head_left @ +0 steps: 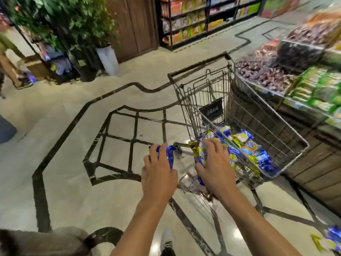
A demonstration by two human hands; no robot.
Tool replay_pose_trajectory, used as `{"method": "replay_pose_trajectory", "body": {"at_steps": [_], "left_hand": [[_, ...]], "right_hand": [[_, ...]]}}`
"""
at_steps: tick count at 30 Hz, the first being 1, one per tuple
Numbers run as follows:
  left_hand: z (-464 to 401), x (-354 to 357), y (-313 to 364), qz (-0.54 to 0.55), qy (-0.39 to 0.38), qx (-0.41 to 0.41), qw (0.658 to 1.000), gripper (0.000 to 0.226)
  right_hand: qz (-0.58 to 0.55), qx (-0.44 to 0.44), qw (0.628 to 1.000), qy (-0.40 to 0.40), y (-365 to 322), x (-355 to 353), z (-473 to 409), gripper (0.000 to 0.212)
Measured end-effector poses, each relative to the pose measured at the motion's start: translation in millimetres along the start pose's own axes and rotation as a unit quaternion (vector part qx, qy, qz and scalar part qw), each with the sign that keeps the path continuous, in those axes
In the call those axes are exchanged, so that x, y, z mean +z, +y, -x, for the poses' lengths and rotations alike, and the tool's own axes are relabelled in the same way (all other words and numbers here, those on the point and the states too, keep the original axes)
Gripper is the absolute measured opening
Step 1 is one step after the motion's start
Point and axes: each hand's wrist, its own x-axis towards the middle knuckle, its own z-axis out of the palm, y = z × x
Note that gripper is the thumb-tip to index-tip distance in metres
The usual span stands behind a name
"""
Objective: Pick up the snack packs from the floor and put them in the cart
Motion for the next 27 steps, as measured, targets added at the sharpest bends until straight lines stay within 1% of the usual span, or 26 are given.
{"method": "replay_pose_trajectory", "body": {"at_steps": [4, 8, 11, 14, 17, 23, 27], "left_hand": [[-80.6, 22.2, 14.0, 0.026, -0.037, 0.058, 0.997, 0.078], [-146.0, 38.0, 43.6, 0.038, -0.069, 0.119, 0.990, 0.077], [-189.5, 50.7, 70.9, 0.037, -0.081, 0.166, 0.982, 0.076], [-231.9, 70.1, 103.1, 0.034, -0.102, 0.193, 0.975, 0.077], [-272.4, 93.5, 137.1, 0.028, -0.112, 0.224, 0.968, 0.078], [-342.0, 126.8, 199.8, 0.015, -0.129, 0.243, 0.961, 0.077], [-377.6, 145.2, 222.0, 0.013, -0.153, 0.247, 0.957, 0.075]], "right_hand": [[0.023, 0.072, 0.996, 0.036, 9.0, 5.5, -57.2, 0.057], [0.042, 0.124, 0.988, 0.078, 25.9, 3.6, -103.7, 0.057], [0.042, 0.166, 0.980, 0.103, 42.2, -3.3, -135.2, 0.058], [0.040, 0.202, 0.970, 0.131, 66.0, -12.7, -170.1, 0.060], [0.035, 0.219, 0.965, 0.144, 95.9, -18.8, -206.2, 0.062], [0.034, 0.255, 0.956, 0.142, 149.6, -32.2, -272.4, 0.064], [0.022, 0.287, 0.947, 0.145, 172.2, -35.2, -303.6, 0.063]]}}
